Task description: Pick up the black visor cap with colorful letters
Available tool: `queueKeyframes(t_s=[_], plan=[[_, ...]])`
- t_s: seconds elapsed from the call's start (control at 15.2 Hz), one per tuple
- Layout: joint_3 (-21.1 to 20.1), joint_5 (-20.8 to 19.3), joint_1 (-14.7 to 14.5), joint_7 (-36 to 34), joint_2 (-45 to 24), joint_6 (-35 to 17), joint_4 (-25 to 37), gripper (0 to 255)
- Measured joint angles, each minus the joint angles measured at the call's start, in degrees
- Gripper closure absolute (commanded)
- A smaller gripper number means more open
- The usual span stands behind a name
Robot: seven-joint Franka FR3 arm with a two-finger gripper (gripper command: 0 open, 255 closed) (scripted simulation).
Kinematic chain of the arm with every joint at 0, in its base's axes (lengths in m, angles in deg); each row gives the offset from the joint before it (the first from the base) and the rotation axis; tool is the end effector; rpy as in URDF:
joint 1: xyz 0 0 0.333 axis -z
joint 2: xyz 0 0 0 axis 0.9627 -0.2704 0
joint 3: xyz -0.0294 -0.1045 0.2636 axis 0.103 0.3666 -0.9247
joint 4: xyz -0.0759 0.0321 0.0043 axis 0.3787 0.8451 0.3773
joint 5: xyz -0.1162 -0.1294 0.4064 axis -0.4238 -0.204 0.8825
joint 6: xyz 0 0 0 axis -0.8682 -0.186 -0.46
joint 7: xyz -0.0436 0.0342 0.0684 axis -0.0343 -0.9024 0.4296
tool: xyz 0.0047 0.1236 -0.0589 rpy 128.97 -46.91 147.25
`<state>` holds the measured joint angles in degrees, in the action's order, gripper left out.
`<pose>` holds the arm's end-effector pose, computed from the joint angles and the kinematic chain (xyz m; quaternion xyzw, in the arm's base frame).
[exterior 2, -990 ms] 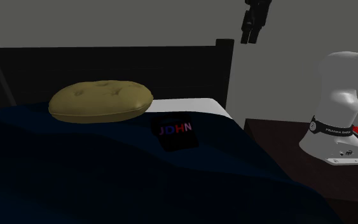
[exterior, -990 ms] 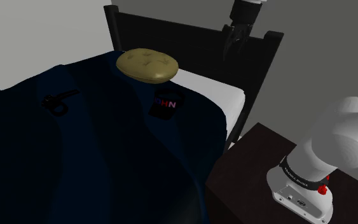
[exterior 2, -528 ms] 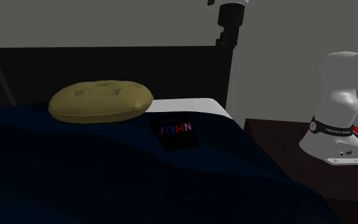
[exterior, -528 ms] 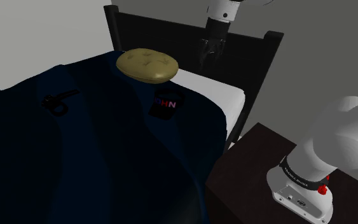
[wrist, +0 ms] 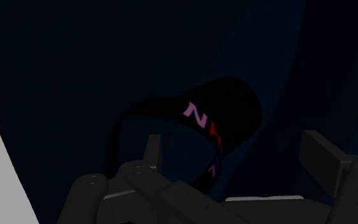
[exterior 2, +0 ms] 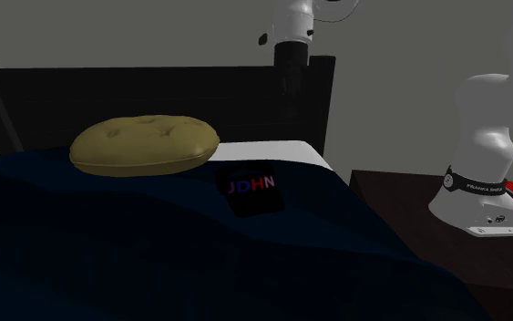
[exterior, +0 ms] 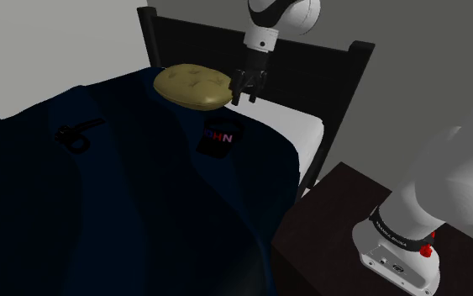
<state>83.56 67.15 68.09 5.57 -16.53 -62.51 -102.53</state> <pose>0.5612 0.0735 0.3637 -0.9877 -0.0629 -0.0048 0.1432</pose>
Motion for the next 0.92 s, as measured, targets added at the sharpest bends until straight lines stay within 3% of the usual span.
queueKeyframes(t_s=[0.66,0.92], plan=[[-1.98,9.91,-0.9,6.3,-22.51,-1.53,16.01,0],[-2.45,11.15,-0.73,7.56,-26.27,-2.29,18.23,0]])
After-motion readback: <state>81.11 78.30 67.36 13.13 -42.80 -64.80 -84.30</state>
